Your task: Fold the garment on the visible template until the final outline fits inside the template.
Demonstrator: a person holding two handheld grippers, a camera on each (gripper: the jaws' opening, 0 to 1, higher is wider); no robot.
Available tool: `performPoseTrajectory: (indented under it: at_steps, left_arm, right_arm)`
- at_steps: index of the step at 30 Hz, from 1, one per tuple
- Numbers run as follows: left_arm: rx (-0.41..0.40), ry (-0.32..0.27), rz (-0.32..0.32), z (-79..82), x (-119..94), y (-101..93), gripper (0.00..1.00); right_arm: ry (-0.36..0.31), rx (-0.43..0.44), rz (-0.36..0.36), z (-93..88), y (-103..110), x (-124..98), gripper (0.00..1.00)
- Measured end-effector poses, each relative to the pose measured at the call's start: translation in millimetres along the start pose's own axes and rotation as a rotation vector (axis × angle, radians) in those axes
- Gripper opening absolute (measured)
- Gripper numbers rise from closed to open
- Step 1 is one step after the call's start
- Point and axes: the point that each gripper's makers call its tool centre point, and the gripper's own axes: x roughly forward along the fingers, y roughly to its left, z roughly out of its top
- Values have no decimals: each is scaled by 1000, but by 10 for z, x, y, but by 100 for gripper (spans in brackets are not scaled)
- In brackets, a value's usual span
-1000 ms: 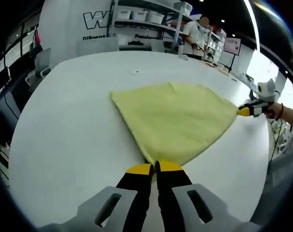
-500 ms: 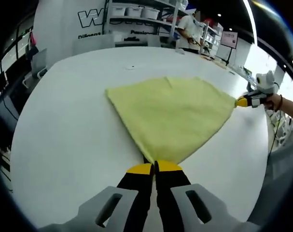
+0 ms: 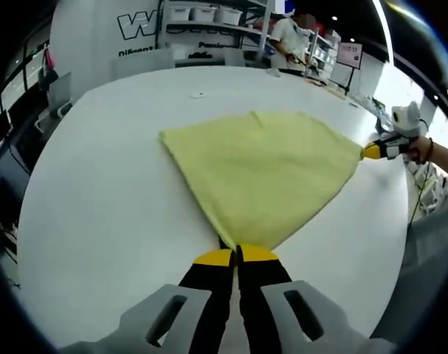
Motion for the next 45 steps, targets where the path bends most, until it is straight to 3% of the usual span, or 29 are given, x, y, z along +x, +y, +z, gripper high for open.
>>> performPoseTrajectory:
  at_steps: [19,29,35,38,40,45]
  left_arm:
    - [-27,1,19,-246,-189,-91,5]
    - [-43,-18,37,-291,-194,-68,6]
    - [-29,-22,40,-288,-189,-44,7]
    - [-64,-34,54,-296,-190,-6,9]
    - [-73,-47,64,-283,-203,7,12]
    - [-59,-59,102,-261,-265,49,20]
  right_arm:
    - [28,-2,34,-238,187,-168,0]
    - [47,-8,42,-366,229,-207,0]
    - [45,26,40,-368,222,-193,0]
    - [31,47,26,-328,204,-195,0]
    - [35,57,17,-307,208,-222,4]
    - [-2,51,0,-176,225,-289,30]
